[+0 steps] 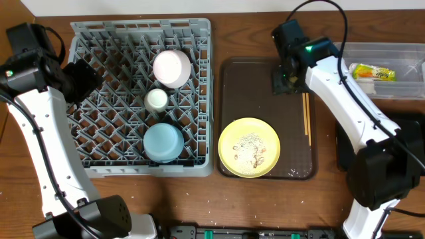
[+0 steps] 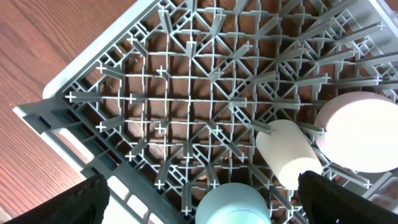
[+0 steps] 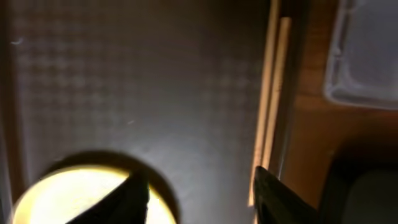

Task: Sort waste into correct bins and load items into the dishwasher
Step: 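Move the right gripper to the tray and grasp a wooden chopstick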

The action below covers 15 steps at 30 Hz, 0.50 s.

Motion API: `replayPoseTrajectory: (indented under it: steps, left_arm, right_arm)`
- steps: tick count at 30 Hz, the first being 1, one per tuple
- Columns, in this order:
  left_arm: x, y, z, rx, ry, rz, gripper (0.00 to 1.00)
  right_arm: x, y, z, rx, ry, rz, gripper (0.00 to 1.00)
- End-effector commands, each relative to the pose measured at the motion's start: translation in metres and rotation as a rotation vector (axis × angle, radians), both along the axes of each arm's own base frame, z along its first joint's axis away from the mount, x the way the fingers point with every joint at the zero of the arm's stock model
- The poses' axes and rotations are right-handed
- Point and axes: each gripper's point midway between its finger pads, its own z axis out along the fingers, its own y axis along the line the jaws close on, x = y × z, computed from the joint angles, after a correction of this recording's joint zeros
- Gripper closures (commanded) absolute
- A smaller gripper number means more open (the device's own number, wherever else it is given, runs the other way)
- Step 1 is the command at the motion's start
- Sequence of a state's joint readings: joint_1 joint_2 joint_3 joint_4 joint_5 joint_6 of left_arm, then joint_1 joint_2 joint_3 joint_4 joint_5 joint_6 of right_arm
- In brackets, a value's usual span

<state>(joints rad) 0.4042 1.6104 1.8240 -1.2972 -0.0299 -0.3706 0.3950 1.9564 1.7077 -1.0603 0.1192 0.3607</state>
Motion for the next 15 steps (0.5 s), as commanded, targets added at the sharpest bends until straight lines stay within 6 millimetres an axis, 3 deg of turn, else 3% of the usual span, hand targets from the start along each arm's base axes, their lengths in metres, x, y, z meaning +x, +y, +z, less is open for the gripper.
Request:
replayPoseTrajectory:
  steps: [1, 5, 10, 15]
  left_arm:
    - [0.000, 0.003, 0.002, 0.006, -0.004, 0.015, 0.02]
    - [0.000, 0.003, 0.002, 0.006, -0.004, 0.015, 0.02]
    - [0.000, 0.003, 0.002, 0.006, -0.004, 0.015, 0.02]
    - [0.000, 0.003, 0.002, 0.006, -0.004, 0.015, 0.02]
  right_arm:
    - [-0.004, -0.024, -0.030, -0.051, 0.018, -0.083, 0.60]
    - [-0.006, -0.033, -0.056, -0.042, 0.022, -0.111, 0.58]
    - [-0.004, -0.037, -0.067, -0.009, 0.031, -0.099, 0.55]
    - [-0.004, -0.039, -0.080, -0.008, 0.058, -0.104, 0.58]
